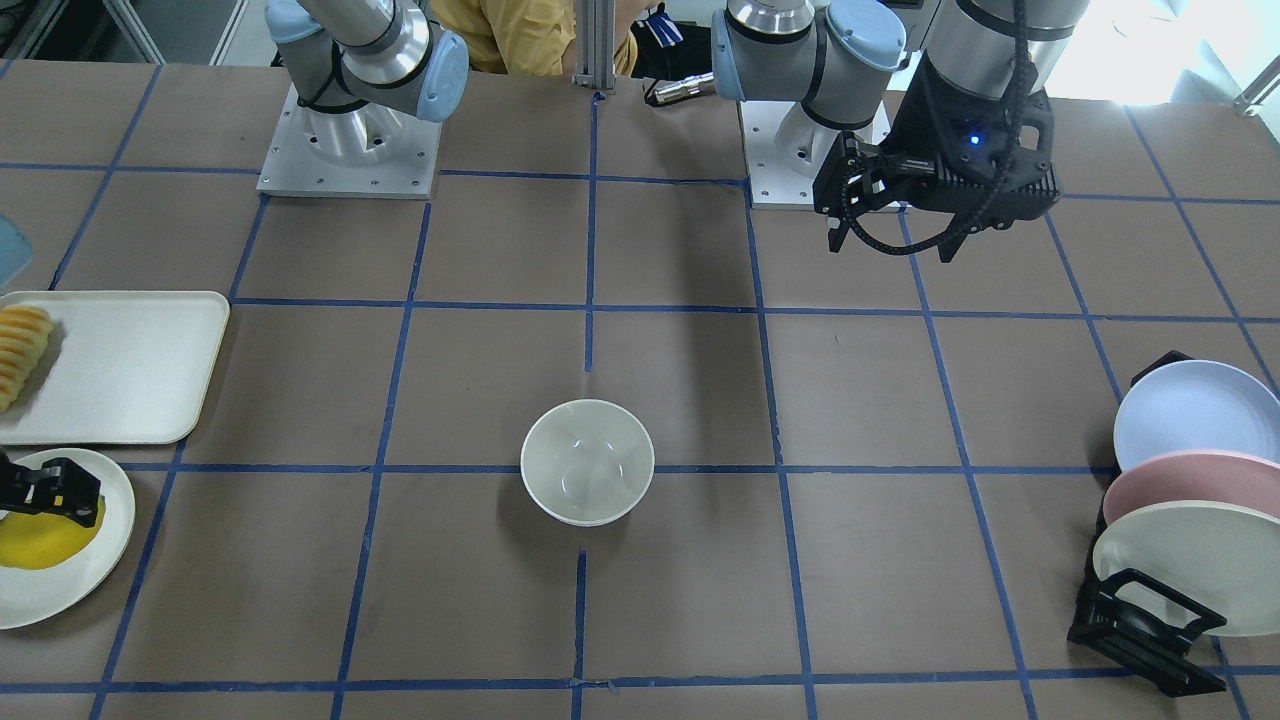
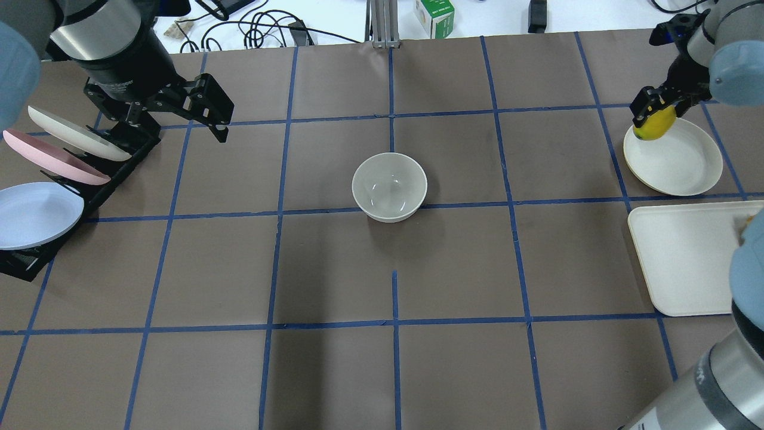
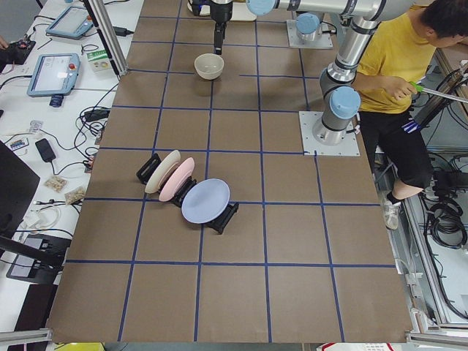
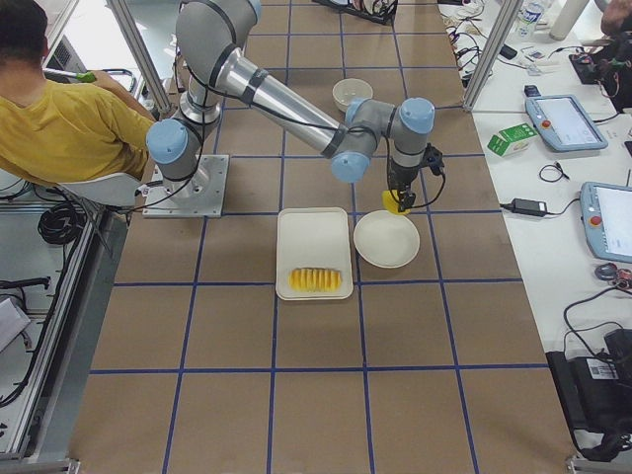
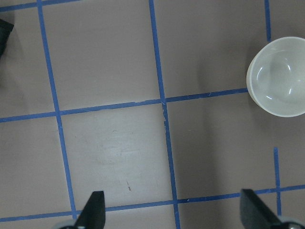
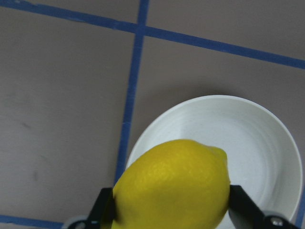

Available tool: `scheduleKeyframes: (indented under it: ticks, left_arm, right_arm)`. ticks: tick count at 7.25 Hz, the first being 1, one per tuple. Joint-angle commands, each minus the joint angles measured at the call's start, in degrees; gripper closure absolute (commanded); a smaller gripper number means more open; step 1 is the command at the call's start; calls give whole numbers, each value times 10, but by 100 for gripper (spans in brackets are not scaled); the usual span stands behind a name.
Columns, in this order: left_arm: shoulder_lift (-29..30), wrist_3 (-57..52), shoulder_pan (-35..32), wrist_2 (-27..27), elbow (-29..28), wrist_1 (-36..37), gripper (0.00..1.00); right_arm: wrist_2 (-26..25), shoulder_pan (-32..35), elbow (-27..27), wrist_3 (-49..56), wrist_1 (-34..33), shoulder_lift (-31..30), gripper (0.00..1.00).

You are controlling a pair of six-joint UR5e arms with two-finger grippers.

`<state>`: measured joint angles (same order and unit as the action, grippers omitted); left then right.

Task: Place bowl and put lemon in it

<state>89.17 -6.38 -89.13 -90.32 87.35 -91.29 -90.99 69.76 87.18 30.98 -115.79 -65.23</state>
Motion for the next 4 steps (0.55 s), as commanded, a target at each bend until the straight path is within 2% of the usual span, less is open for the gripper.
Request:
scheduleKeyframes:
  ticks: [1,4]
  left_arm:
    - [0,1,0,2,0,-1,0]
    - [-1,-3,3,6,1,-2,0]
  right_arm:
    - [7,107,0,-116,55,-55,100]
    - [1,267,1,-207,56,-62,100]
